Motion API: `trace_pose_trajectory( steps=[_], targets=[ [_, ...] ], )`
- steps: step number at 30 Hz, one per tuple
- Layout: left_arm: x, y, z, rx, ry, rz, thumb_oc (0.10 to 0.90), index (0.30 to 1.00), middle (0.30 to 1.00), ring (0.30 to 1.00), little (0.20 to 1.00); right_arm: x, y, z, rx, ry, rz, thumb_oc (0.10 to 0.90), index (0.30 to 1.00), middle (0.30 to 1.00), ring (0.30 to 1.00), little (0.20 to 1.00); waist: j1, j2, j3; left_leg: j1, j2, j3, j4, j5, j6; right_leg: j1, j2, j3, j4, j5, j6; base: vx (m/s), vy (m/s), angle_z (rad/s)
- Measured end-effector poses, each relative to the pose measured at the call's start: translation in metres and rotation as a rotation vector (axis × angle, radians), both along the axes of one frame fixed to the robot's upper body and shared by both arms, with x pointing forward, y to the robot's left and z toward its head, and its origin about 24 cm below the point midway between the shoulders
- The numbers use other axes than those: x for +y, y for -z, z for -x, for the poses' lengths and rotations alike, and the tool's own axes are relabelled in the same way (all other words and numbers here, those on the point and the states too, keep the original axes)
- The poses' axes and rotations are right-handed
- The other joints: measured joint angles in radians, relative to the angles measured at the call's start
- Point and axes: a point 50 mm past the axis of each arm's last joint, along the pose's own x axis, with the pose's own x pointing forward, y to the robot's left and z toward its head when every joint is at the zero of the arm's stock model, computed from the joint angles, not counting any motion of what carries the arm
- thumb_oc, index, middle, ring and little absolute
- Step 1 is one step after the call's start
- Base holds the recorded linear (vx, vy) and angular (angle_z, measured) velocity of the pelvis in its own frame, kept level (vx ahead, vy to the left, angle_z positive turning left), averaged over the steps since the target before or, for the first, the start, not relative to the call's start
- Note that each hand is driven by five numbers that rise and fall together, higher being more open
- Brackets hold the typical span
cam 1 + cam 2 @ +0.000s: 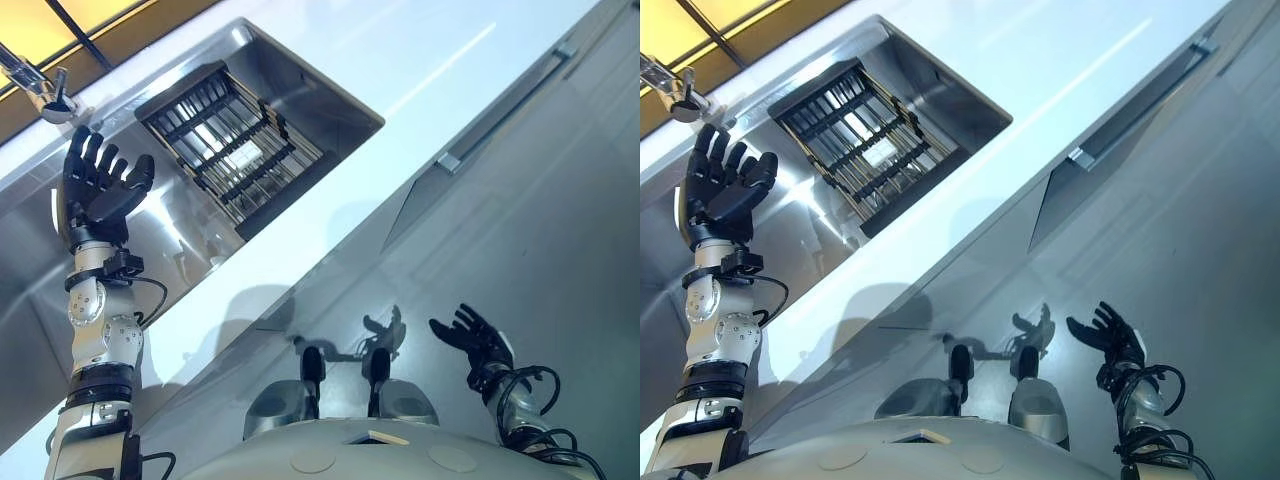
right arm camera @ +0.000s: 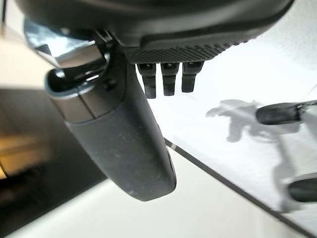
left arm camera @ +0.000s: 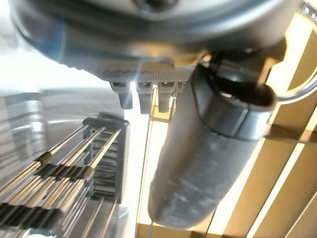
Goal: Pick up plates and place into dishwasher.
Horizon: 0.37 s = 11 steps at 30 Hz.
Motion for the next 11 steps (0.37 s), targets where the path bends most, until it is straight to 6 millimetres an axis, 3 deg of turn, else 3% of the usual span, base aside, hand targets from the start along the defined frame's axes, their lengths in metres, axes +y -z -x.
trace_pose_trajectory(
  steps=[11],
  targets=[
    [-0.003, 0.003, -0.007, 0.008, 0.014, 0.001, 0.800, 0.900, 0.900, 0.900, 0.900, 0.014, 0.016, 0.020, 0.186, -0.218, 0.019, 0.800, 0.900, 0.900, 0.900, 0.900, -0.001, -0.020, -0.041, 0.027, -0.002, -0.015, -0.006, 0.001, 0.000, 0.038, -0.002, -0.021, -0.001, -0.004, 0.005, -0.01, 0.010, 0.05]
  ],
)
